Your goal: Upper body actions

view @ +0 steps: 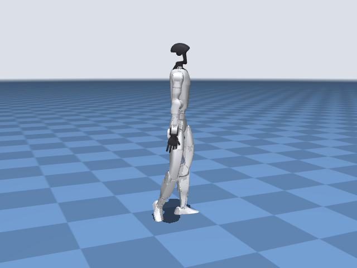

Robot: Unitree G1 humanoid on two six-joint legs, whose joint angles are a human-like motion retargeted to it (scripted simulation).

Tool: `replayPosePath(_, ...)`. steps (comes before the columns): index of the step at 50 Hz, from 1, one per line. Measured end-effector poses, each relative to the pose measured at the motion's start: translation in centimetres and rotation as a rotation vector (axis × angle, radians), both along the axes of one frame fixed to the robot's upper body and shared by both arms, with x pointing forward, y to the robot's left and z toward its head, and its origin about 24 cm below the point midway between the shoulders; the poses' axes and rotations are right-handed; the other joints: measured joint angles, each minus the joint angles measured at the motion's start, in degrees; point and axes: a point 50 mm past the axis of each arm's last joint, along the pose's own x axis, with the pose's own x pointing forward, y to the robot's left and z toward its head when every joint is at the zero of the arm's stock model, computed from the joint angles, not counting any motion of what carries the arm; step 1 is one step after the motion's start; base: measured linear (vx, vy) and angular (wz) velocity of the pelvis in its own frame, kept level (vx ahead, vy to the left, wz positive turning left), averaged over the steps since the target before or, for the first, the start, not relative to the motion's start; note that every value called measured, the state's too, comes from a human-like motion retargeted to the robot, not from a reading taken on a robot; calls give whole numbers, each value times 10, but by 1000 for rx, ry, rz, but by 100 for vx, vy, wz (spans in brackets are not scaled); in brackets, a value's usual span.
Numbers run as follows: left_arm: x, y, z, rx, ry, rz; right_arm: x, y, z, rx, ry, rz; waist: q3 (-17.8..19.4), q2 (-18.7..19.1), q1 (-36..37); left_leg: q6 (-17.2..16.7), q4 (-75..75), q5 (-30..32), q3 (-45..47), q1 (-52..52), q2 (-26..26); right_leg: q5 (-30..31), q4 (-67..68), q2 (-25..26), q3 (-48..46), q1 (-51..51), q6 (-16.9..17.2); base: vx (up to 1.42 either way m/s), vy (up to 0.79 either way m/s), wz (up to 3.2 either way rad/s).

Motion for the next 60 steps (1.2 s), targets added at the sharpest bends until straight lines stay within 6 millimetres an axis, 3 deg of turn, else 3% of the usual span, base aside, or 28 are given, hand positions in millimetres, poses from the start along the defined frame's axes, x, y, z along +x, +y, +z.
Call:
replayPosePath(2,11,3,-1,-5,-39,-19,5,3,-1,6,-10,17,9,-21,-15,9,-6,7,-18,1,-31,-21,91,4,180,-96,62,32,-20,164)
replayPosePath(4,24,5,-1,-6,-78,-46,12,6,-2,17,-35,26,18,-19,-32,13,-3,13,-54,-2,-34,-50,112,49,264,-132,101,21,-25,185)
replayPosePath(10,49,11,-1,6,-155,-107,26,13,-4,36,-98,68,32,-24,-58,19,8,23,-159,-10,-49,-130,-36,137,330,-145,117,16,-24,156)
replayPosePath(13,53,11,-1,6,-172,-130,25,16,-4,42,-92,88,45,-51,-70,24,6,27,-206,3,-91,-132,-167,158,373,-131,162,15,-18,161)
replayPosePath(15,51,11,-1,1,-174,-141,19,17,-4,46,-76,99,55,-68,-73,28,4,28,-233,20,-119,-89,-248,163,384,-118,137,15,-15,129)
replayPosePath(17,50,15,-1,-17,-185,-170,16,20,-4,59,-58,122,59,-75,-60,27,-2,31,-245,31,-125,-112,-238,179,435,-109,126,9,-11,69)
replayPosePath(18,48,16,0,-28,-187,-198,12,21,-4,62,-44,132,57,-77,-54,27,-1,31,-254,30,-129,-120,-234,172,377,-107,112,4,-9,66)
replayPosePath(22,39,29,1,-15,-155,-358,-5,21,-3,61,24,154,45,-80,-39,25,2,35,-289,24,-136,-127,-245,139,333,-88,140,0,-8,83)
replayPosePath(28,38,43,3,6,-144,-484,-21,19,-1,48,82,169,42,-80,-44,28,6,32,-293,24,-136,-128,-259,139,311,-71,134,-4,-7,27)
replayPosePath(32,46,42,3,11,-149,-496,-16,19,-1,54,69,186,44,-79,-61,32,0,28,-268,28,-131,-118,-251,145,333,-88,130,-15,-1,-53)
replayPosePath(39,68,35,3,-10,-207,-495,13,21,-4,72,-23,235,52,-78,-100,36,-17,7,-156,32,-110,-75,-259,182,433,-139,120,-35,7,-171)
replayPosePath(42,74,37,4,-4,-230,-488,24,21,-4,75,-55,246,57,-72,-122,32,-24,-6,-82,35,-91,-88,-269,169,369,-144,111,-48,16,-234)
replayPosePath(45,78,40,5,3,-232,-478,32,17,-4,73,-73,248,59,-63,-144,23,-32,-19,-8,40,-71,-103,-276,135,237,-137,107,-48,22,-240)
replayPosePath(52,62,40,4,0,-167,-420,24,-4,1,-8,24,260,23,-35,-154,-6,-37,-57,162,40,-31,-72,-302,107,-50,-94,60,-37,28,-247)
replayPosePath(55,55,37,3,-6,-145,-401,15,-8,4,-27,61,189,11,-26,-162,-14,-36,-70,190,43,-27,-60,-321,113,-114,-65,53,-29,20,-170)
replayPosePath(57,51,33,3,-12,-134,-389,8,-9,4,-23,77,126,0,-24,-164,-23,-35,-77,210,46,-29,-52,-333,118,-112,-53,55,-23,14,-146)
replayPosePath(58,49,31,2,-16,-129,-382,4,-9,4,-20,86,93,-6,-27,-167,-27,-34,-80,219,48,-35,-52,-342,118,-100,-49,76,-20,10,-116)
replayPosePath(60,43,26,1,-24,-119,-366,-5,-6,5,-14,107,28,-17,-26,-180,-37,-32,-84,229,56,-39,-47,-372,136,-98,-49,64,-17,7,-90)
